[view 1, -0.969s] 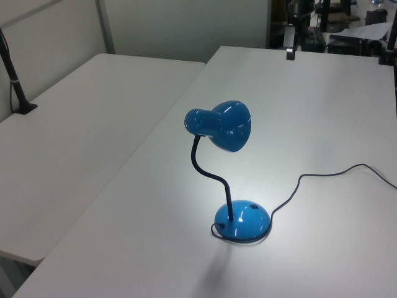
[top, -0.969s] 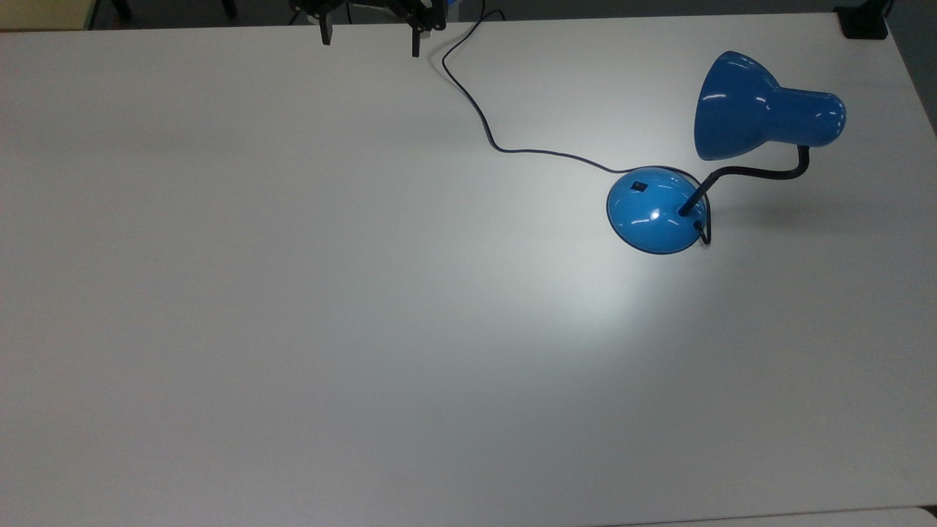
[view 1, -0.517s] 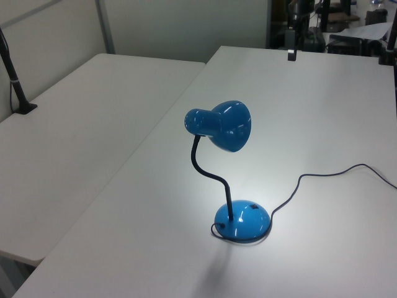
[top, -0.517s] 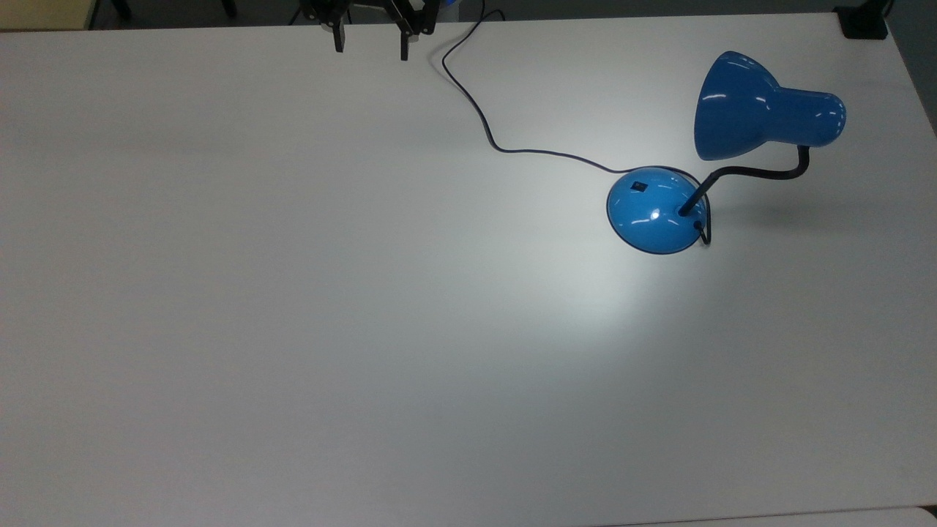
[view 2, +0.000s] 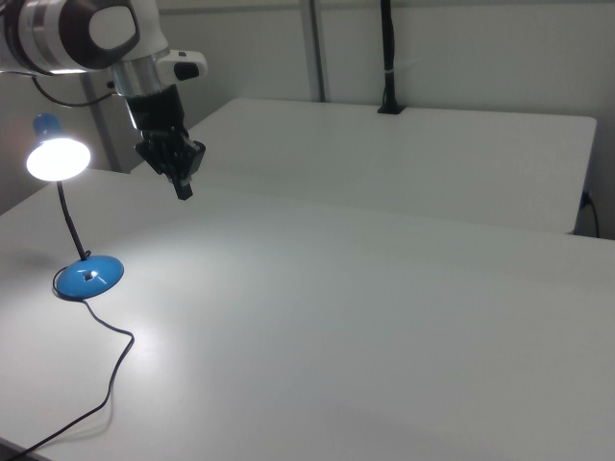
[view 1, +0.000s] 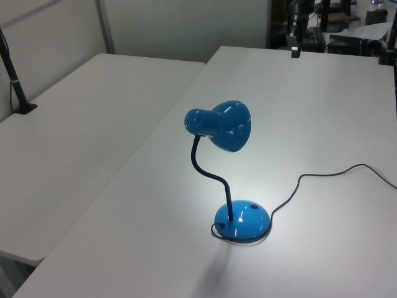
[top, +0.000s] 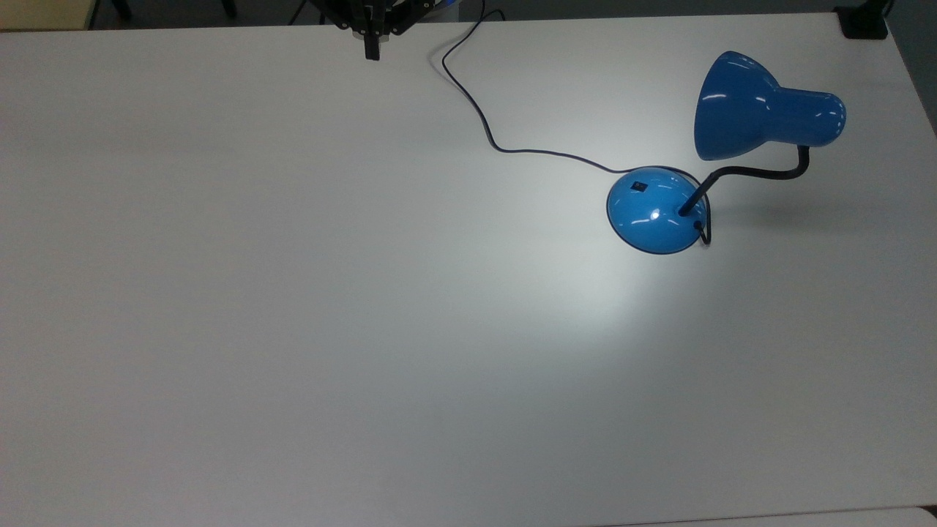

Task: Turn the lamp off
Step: 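Move the gripper over the blue lamp base toward its switch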

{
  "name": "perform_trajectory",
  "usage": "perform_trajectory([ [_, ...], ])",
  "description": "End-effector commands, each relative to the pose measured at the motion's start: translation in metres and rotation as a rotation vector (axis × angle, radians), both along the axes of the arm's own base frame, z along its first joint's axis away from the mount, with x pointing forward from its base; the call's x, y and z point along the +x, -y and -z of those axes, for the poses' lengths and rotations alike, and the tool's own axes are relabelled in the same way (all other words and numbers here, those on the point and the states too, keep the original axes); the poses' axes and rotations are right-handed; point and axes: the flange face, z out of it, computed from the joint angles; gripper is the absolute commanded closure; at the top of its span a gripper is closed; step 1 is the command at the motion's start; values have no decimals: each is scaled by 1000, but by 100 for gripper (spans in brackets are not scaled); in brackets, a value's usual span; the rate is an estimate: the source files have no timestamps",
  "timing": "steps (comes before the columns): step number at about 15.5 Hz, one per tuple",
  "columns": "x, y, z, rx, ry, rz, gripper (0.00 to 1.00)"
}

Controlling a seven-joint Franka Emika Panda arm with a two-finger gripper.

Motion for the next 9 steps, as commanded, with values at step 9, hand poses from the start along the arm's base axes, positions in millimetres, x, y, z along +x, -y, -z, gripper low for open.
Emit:
perform_trajectory([
  [9,-6,-51,23,-6,-55,-172,100],
])
